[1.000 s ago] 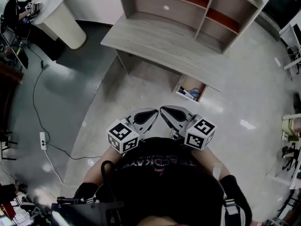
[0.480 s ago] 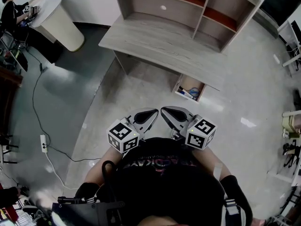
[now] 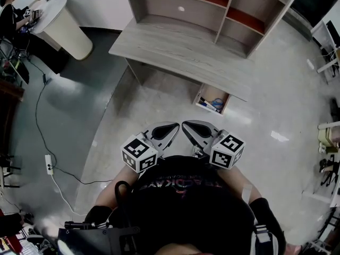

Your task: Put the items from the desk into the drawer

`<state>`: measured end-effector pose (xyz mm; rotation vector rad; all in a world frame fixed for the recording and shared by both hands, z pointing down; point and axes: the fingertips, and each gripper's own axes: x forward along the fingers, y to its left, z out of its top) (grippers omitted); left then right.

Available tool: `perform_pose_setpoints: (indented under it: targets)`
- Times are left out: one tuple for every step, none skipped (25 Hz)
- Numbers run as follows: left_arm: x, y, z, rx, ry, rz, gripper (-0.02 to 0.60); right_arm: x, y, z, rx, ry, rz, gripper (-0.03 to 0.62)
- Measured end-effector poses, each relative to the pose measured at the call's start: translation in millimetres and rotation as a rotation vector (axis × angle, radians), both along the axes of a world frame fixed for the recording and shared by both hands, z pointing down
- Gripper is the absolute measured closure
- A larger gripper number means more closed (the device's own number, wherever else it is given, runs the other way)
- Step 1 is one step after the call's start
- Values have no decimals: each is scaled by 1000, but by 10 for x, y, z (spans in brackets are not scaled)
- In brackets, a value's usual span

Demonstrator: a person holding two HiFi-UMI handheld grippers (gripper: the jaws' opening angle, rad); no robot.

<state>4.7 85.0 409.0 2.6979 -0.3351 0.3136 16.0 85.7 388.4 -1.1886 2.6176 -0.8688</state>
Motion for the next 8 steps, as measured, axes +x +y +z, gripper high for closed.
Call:
perform_pose_setpoints:
  targets:
    - [9,0,-1,0,0,2,571,9,0,0,0,1,2,577]
    - [17,-2,1,1,-1,5,571,18,-2,1,0,1,4,577]
    - [23,-6,3,1,-2,6,571,25,-7,4,0,0,6,577]
    - [27,-13,5,2,-2,8,571,29,-13,7,0,0,8,577]
    - [30,-19,6,3,-3,10,571,31,-19,9,0,-1,10,577]
    - [33,-26,7,4,-3,11,571,32,-26,10,-1,-2,11,577]
    - [35,-31,7,4,-4,12,571,33,-31,11,-1,-2,12,577]
    - [37,-37,7,4,-4,13,571,34,-37,11,-2,-3,13,577]
